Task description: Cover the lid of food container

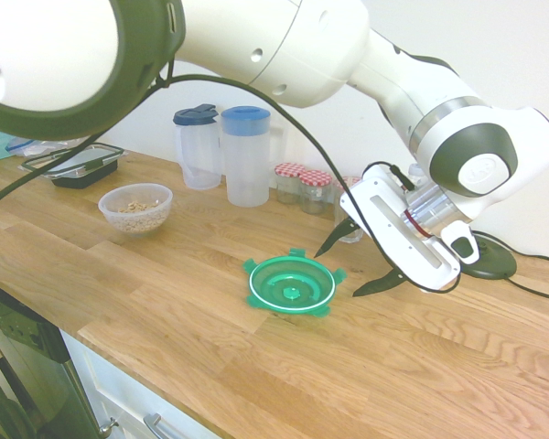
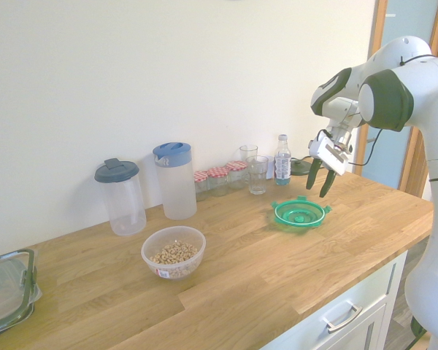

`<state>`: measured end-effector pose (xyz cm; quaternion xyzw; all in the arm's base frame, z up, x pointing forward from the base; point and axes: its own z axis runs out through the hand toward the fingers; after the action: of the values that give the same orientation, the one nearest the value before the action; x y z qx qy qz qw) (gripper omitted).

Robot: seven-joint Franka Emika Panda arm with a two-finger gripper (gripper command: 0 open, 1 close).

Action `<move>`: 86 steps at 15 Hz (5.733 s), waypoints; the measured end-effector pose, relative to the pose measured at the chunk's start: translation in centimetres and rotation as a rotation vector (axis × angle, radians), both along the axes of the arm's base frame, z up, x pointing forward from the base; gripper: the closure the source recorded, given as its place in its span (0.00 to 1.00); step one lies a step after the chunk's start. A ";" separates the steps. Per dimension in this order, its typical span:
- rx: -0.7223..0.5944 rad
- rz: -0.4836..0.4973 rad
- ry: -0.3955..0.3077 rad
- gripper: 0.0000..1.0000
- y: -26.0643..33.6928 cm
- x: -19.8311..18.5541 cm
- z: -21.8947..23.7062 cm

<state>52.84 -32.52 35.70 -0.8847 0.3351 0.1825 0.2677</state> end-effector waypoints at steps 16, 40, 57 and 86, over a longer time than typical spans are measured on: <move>0.056 0.062 0.024 1.00 5.8 -2.3 -4.2; 0.087 0.027 -0.109 1.00 5.5 -4.0 -6.0; -0.676 0.066 -0.265 1.00 22.8 -2.6 22.5; -2.064 -0.183 -0.168 1.00 71.3 -3.1 9.6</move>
<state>49.74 38.81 45.27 -0.6647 0.3745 -0.2765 -0.5844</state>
